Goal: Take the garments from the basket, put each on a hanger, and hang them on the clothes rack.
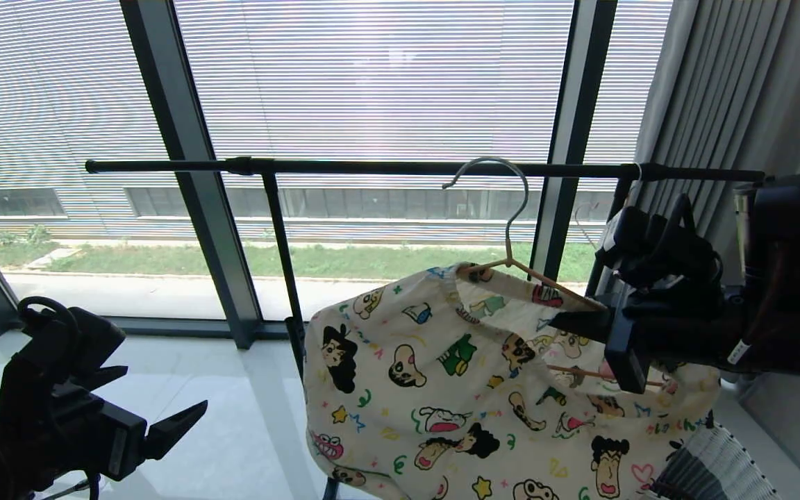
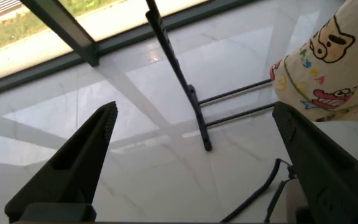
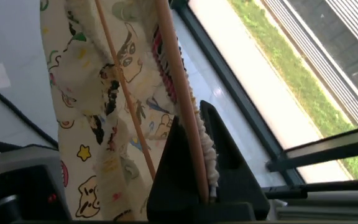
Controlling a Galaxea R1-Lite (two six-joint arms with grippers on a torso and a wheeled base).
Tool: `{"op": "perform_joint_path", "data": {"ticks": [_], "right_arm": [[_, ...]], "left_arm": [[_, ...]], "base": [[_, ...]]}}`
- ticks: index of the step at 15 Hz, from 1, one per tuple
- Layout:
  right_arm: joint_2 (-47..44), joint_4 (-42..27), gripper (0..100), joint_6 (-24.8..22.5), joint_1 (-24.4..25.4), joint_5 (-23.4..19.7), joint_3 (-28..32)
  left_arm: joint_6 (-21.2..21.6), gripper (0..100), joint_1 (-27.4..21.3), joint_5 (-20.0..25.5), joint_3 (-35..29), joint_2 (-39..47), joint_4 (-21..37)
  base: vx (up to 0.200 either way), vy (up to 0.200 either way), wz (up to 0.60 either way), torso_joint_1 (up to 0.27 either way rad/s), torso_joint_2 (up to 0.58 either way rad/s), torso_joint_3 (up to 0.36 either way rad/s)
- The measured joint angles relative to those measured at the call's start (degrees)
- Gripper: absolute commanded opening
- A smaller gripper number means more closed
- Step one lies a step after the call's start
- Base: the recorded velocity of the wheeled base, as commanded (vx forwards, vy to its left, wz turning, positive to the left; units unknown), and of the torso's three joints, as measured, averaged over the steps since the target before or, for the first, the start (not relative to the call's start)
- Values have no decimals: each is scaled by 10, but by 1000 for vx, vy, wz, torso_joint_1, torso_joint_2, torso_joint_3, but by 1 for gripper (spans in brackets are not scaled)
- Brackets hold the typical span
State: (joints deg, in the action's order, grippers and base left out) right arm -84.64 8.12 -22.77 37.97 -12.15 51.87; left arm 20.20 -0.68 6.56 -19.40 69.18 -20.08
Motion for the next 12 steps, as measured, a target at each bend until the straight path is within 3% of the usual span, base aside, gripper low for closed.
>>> {"op": "perform_joint_path", "data": {"ticks": [2, 4, 6, 10, 12], "right_arm": [[9, -79, 0, 44, -2, 108, -14], [23, -124, 0, 127, -3, 155, -27], [31, -130, 0, 206, -3, 212, -38], [35, -126, 0, 332, -5, 287, -51], [34, -104, 0, 352, -16, 300, -52]], "left_arm": [[-38, 100, 2, -92, -6, 2, 0], [-59, 100, 3, -145, -10, 4, 0], [-58, 100, 4, -152, -16, 4, 0], [-59, 100, 4, -165, -21, 4, 0], [-56, 100, 4, -166, -24, 4, -1]], "base": [[0, 0, 0, 0, 0, 0], [0, 0, 0, 0, 0, 0], [0, 0, 0, 0, 0, 0], [0, 0, 0, 0, 0, 0], [0, 0, 0, 0, 0, 0]]}}
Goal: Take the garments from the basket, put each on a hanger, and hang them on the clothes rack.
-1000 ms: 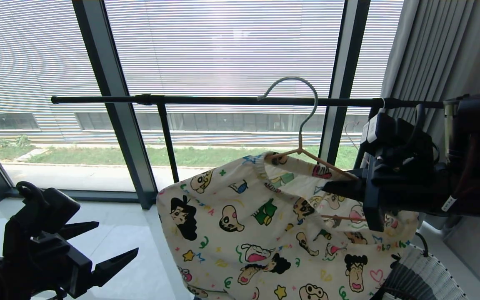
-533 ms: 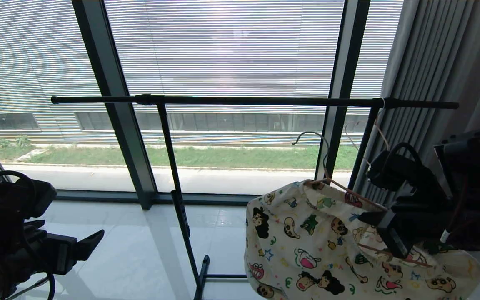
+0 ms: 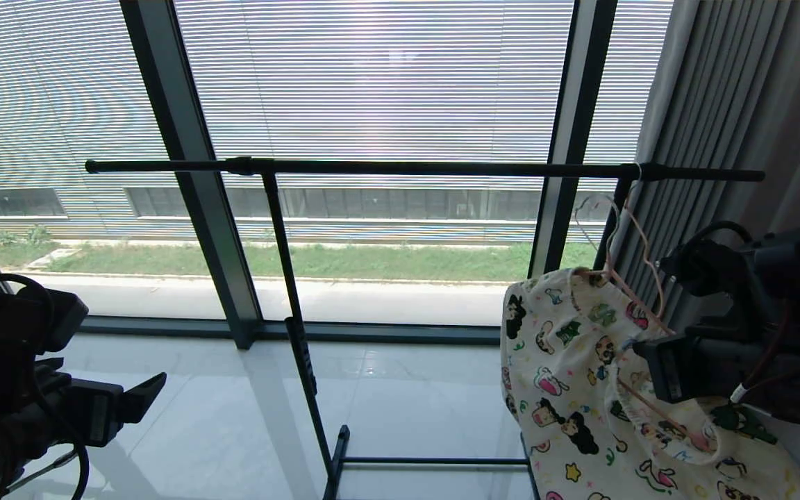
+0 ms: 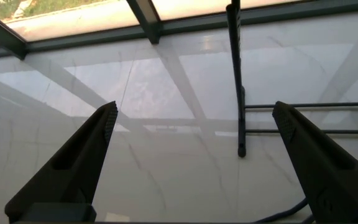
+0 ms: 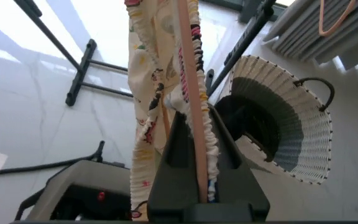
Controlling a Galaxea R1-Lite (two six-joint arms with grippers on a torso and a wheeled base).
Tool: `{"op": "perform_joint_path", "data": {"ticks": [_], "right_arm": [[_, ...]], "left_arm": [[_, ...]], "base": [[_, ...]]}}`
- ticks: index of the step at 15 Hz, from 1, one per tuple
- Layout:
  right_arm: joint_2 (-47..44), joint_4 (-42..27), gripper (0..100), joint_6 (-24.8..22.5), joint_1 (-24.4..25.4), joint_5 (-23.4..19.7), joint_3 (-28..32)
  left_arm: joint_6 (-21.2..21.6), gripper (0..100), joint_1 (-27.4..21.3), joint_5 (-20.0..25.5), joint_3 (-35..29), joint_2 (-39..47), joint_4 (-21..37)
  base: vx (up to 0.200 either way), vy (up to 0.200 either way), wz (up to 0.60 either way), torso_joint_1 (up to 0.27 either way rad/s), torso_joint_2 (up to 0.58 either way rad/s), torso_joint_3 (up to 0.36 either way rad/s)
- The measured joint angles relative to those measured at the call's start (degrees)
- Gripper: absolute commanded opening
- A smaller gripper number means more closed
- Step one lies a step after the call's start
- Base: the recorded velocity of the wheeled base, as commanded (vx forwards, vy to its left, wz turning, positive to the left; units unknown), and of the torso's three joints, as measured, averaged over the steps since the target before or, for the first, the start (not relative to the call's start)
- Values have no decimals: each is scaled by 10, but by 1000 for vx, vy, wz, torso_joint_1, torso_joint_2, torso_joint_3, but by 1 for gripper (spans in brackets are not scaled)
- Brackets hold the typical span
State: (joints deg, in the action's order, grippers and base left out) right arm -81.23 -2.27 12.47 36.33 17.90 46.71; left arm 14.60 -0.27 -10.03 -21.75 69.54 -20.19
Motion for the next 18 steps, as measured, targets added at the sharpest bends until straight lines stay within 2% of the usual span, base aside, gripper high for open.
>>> {"op": "perform_joint_path", "data": {"ticks": [2, 4, 9, 18], "right_arm": [[-4, 46, 0, -7, -21, 1, 0], [-8, 56, 0, -20, -42, 1, 0], [-10, 84, 0, -50, -81, -2, 1], [-11, 101, 0, -57, -86, -4, 0]], "left_arm": [[2, 100, -2, 0, 0, 0, 0], [2, 100, -6, 0, -1, -1, 0], [1, 100, -28, 0, 1, -10, -1], [2, 100, -46, 0, 1, -13, 0]], "base": [[0, 0, 0, 0, 0, 0], [0, 0, 0, 0, 0, 0], [200, 0, 0, -1, 2, 3], [200, 0, 0, 4, 2, 2]]}}
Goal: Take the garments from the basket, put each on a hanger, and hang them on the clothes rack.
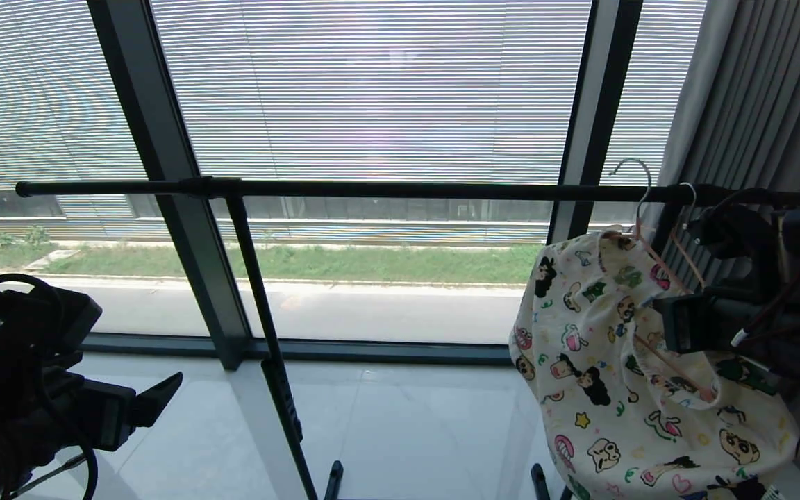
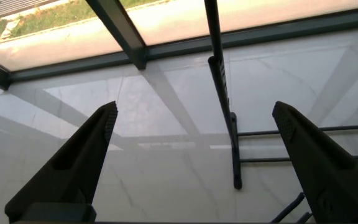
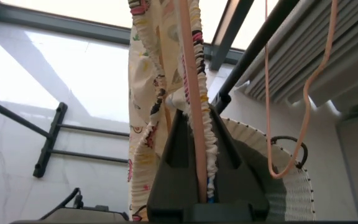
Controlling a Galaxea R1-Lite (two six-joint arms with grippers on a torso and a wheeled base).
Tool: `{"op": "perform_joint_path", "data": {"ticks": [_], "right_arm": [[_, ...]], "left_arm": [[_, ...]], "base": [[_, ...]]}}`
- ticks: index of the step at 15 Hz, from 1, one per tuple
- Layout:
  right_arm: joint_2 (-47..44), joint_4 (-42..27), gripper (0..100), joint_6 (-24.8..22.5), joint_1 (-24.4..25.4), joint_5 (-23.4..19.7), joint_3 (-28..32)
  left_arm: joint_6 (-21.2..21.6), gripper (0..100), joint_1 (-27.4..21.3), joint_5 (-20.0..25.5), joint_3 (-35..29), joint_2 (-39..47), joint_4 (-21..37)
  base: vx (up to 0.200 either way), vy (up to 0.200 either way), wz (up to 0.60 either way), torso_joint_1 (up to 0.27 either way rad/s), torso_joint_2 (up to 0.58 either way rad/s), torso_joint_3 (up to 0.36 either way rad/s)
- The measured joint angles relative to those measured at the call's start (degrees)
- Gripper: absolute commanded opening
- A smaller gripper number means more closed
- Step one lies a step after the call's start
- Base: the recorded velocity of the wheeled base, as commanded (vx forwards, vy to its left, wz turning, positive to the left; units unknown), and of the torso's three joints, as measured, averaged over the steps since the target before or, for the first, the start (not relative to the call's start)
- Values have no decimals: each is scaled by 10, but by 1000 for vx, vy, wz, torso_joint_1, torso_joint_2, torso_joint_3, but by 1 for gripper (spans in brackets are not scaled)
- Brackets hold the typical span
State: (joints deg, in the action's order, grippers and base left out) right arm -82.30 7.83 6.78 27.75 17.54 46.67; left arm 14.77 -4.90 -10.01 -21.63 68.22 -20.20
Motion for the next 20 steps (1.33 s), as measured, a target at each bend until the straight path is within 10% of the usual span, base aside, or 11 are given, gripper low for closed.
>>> {"op": "perform_joint_path", "data": {"ticks": [20], "right_arm": [[-123, 81, 0, -20, -66, -53, 12]], "left_arm": [[0, 100, -5, 0, 1, -4, 0]], "base": [[10, 0, 0, 0, 0, 0]]}}
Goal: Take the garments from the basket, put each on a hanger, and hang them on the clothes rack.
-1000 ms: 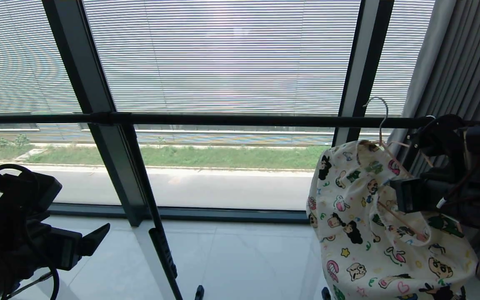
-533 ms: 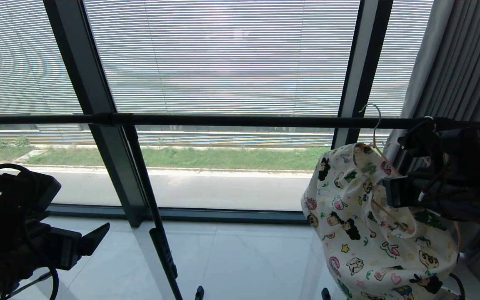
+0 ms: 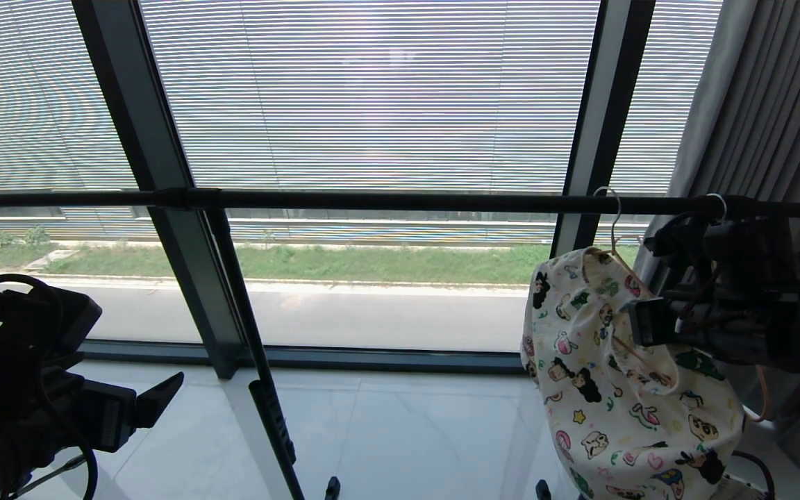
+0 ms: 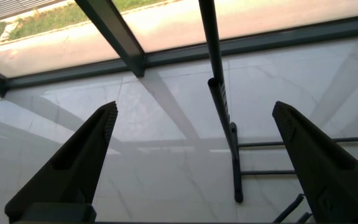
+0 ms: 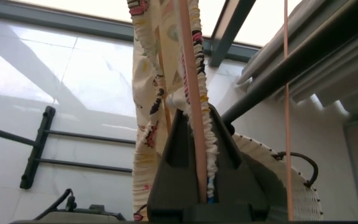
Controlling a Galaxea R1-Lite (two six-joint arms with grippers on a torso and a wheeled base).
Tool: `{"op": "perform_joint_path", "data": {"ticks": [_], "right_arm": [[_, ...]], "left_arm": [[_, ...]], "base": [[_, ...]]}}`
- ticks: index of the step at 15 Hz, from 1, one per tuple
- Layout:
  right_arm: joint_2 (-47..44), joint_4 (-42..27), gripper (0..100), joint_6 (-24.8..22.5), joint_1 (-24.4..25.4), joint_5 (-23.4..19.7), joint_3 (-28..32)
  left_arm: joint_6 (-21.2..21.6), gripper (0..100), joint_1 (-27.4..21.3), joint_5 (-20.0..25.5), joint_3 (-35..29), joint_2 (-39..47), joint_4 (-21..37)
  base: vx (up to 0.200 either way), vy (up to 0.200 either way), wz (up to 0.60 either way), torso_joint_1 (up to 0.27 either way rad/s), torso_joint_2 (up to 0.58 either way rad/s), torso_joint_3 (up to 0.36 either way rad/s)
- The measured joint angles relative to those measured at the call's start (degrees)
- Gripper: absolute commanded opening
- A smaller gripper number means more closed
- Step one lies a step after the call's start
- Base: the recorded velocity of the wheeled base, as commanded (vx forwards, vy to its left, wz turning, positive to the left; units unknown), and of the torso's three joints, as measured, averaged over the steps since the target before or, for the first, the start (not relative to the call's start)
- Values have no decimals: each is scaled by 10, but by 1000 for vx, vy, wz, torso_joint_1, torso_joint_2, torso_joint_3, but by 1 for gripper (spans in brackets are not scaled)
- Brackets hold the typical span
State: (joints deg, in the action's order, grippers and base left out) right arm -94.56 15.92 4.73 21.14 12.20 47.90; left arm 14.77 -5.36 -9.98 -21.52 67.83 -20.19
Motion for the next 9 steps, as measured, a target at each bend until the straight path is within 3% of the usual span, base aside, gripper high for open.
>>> {"op": "perform_joint_path", "data": {"ticks": [3, 4, 7, 9], "right_arm": [[-3, 0, 0, -1, 0, 0, 1], [-3, 0, 100, -1, 0, 0, 3], [4, -2, 100, 1, 0, 2, 7], [30, -63, 100, -3, 9, 3, 7]], "left_arm": [[0, 100, 0, 0, 0, 0, 0], [0, 100, 0, 0, 0, 0, 0], [0, 100, 0, 0, 0, -1, 0], [0, 100, 0, -1, 0, -1, 0]], "base": [[0, 0, 0, 0, 0, 0], [0, 0, 0, 0, 0, 0], [0, 0, 0, 0, 0, 0], [0, 0, 0, 0, 0, 0]]}}
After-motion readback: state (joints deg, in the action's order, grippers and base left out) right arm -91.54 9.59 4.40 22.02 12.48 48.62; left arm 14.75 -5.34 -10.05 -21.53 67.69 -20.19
